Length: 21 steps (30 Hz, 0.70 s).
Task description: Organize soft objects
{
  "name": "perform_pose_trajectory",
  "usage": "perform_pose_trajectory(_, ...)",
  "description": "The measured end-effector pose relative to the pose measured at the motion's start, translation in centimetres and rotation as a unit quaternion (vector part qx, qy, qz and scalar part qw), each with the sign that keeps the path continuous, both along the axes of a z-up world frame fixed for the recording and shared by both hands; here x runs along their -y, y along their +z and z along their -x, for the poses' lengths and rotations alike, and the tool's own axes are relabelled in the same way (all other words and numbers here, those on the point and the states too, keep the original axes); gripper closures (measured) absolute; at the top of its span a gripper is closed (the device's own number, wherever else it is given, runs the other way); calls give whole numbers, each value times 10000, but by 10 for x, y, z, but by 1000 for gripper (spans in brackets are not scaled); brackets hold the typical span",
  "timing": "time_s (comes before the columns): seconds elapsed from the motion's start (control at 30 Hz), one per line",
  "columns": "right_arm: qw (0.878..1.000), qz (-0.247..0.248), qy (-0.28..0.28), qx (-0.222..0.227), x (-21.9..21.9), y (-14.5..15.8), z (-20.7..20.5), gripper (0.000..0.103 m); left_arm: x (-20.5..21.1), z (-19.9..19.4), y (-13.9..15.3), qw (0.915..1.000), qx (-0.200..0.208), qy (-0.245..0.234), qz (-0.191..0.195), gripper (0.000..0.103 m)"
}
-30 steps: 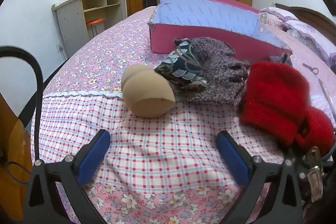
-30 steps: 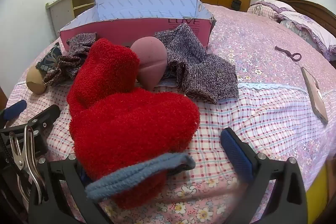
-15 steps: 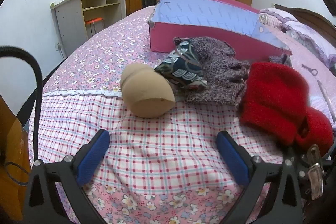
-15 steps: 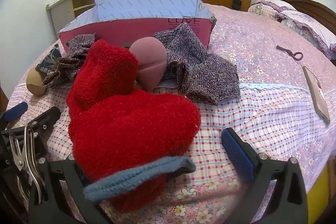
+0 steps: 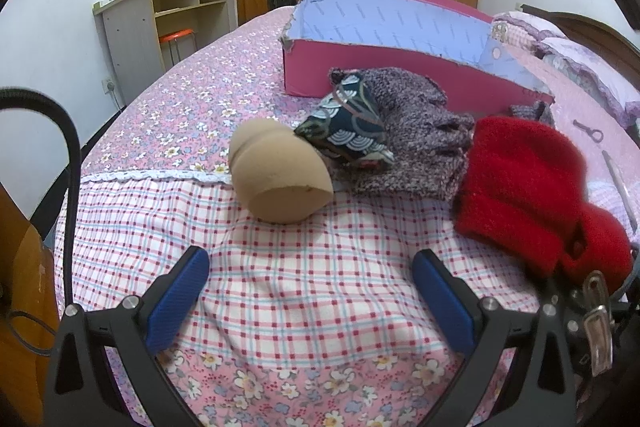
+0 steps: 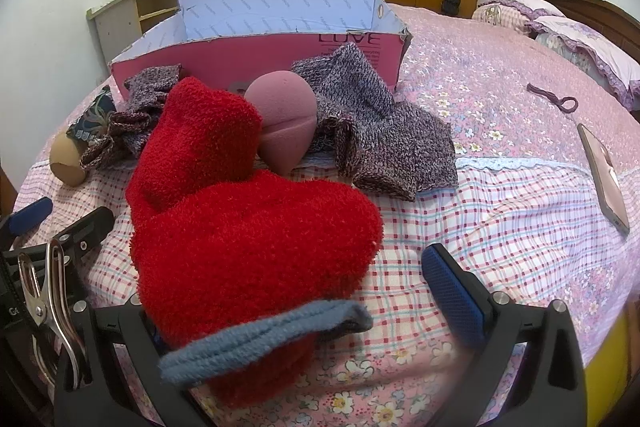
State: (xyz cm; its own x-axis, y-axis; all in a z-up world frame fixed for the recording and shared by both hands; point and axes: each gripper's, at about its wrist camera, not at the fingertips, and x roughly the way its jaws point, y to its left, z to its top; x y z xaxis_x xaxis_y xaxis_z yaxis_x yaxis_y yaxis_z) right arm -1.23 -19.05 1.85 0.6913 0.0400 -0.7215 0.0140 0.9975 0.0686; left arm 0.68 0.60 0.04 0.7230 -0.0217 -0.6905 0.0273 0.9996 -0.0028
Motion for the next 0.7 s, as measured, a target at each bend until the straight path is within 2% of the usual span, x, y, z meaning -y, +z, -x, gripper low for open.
perform_pose_trajectory(0.3, 9999, 32, 4, -95, -1, 2, 2, 0, -4, 5, 4, 9999, -56, -95, 72, 0)
perform_pose_trajectory(0.7, 9992, -202, 135, -303, 4, 13, 19, 0, -10, 17, 13, 9996, -99, -244, 89, 1)
